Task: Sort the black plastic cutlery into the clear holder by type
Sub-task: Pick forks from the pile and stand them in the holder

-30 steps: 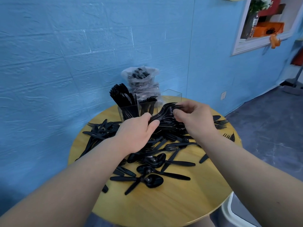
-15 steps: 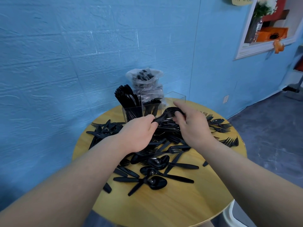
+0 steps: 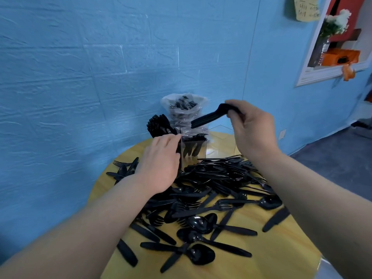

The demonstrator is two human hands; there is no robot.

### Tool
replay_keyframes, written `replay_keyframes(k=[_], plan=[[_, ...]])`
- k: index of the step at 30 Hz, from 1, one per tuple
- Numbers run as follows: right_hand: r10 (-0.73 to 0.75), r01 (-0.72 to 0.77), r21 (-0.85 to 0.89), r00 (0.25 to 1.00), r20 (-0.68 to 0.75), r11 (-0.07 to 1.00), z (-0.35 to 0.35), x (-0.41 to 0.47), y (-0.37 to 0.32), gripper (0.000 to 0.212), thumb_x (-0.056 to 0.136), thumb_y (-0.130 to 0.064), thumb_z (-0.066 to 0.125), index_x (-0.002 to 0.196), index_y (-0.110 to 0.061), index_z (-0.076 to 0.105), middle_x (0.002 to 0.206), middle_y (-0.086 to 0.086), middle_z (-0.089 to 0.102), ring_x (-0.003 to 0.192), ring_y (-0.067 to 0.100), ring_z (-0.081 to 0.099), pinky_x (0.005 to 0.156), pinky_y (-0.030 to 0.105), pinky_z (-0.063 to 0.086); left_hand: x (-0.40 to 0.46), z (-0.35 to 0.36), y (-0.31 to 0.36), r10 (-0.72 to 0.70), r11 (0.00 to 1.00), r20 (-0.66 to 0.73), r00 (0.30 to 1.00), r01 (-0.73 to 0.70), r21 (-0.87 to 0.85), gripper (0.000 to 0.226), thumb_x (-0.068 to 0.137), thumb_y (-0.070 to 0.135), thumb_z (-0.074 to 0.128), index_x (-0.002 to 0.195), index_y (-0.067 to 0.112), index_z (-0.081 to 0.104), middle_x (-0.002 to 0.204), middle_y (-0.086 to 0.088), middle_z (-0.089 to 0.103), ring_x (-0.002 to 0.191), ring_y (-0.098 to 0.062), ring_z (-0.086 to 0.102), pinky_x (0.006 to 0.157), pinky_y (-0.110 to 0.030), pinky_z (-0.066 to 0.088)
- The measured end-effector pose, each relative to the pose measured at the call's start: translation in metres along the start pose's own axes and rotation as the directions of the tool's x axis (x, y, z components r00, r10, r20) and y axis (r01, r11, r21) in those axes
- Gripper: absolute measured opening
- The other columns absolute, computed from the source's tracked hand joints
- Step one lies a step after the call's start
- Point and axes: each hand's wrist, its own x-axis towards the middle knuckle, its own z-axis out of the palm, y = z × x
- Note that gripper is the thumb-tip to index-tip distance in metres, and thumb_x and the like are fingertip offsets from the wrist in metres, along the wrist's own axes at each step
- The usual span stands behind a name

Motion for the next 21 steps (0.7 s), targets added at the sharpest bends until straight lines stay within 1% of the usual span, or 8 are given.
replay_keyframes(k=[2,4,9,11,13,16,19,21], plan=[[-0.135,0.14,-0.127,0.99,0.05,0.982,0.016,0.01,0.003,0.024,0.094,-0.008,0.053,0.113,-0.009,0.067,0.093,0.002,0.069,0.078,0.015,0.06,0.077,0.019,0.045,0.002,0.008,-0.008,-0.004,1.0,0.029,1.0,0.003,0.017,0.053,0.101,0.024,0.036,0.151,0.018,0.019,0.152,0.0,0.028,0.139,-0.019,0.022,0.114,-0.037,0.025],[-0.167,0.212,-0.234,0.966,0.197,0.949,0.038,0.016,0.011,0.025,0.094,-0.007,0.051,0.114,-0.008,0.066,0.1,0.013,0.068,0.092,0.033,0.06,0.079,0.036,0.046,0.004,0.016,-0.012,0.001,1.0,0.033,0.999,-0.002,0.03,0.053,0.101,0.024,0.036,0.151,0.019,0.02,0.152,0.001,0.029,0.139,-0.018,0.023,0.114,-0.038,0.025],[-0.221,0.404,-0.37,0.867,0.446,0.837,0.083,0.016,0.033,0.028,0.095,-0.019,0.045,0.117,-0.014,0.062,0.104,0.006,0.067,0.097,0.034,0.05,0.079,0.036,0.037,0.01,0.028,-0.023,0.021,0.998,0.015,1.0,-0.022,0.058,0.053,0.1,0.024,0.037,0.15,0.019,0.023,0.151,0.004,0.03,0.138,-0.017,0.022,0.114,-0.04,0.026],[-0.122,0.418,-0.424,0.812,0.57,0.804,0.091,0.012,0.035,0.054,0.09,-0.041,0.022,0.128,-0.021,0.053,0.123,-0.001,0.06,0.116,0.03,0.042,0.094,0.043,0.034,0.01,0.032,-0.027,0.025,0.998,0.017,1.0,-0.026,0.055,0.053,0.099,0.024,0.038,0.15,0.019,0.025,0.151,0.005,0.031,0.138,-0.017,0.023,0.113,-0.04,0.027],[-0.056,0.404,-0.427,0.776,0.628,0.809,0.09,0.012,0.037,0.074,0.077,-0.051,0.011,0.139,-0.024,0.043,0.138,-0.003,0.047,0.133,0.024,0.029,0.11,0.051,0.022,0.009,0.035,-0.028,0.025,0.998,0.021,0.999,-0.026,0.049,0.053,0.098,0.023,0.04,0.149,0.02,0.026,0.151,0.005,0.03,0.138,-0.017,0.023,0.112,-0.04,0.027],[-0.02,0.357,-0.403,0.768,0.64,0.843,0.085,0.015,0.043,0.076,0.074,-0.053,0.025,0.145,-0.027,0.031,0.147,-0.003,0.036,0.139,0.019,0.025,0.114,0.047,0.016,0.01,0.039,-0.029,0.024,0.998,0.012,1.0,-0.025,0.055,0.053,0.098,0.023,0.04,0.149,0.02,0.027,0.151,0.005,0.03,0.138,-0.017,0.022,0.113,-0.038,0.026],[0.031,0.293,-0.381,0.755,0.655,0.877,0.08,0.015,0.048,0.064,0.088,-0.037,0.051,0.147,-0.027,0.027,0.146,0.001,0.038,0.127,0.024,0.043,0.099,0.035,0.037,0.01,0.04,-0.029,0.025,0.998,0.004,1.0,-0.025,0.055,0.052,0.097,0.021,0.043,0.148,0.018,0.031,0.149,0.003,0.031,0.138,-0.019,0.022,0.112,-0.039,0.027],[0.014,0.276,-0.367,0.783,0.622,0.888,0.081,0.012,0.05,0.057,0.091,-0.028,0.054,0.144,-0.027,0.032,0.141,0.002,0.044,0.119,0.026,0.05,0.088,0.032,0.041,0.01,0.041,-0.028,0.021,0.999,0.003,1.0,-0.021,0.047,0.052,0.097,0.02,0.043,0.147,0.018,0.031,0.148,0.003,0.032,0.138,-0.018,0.022,0.111,-0.039,0.027]])
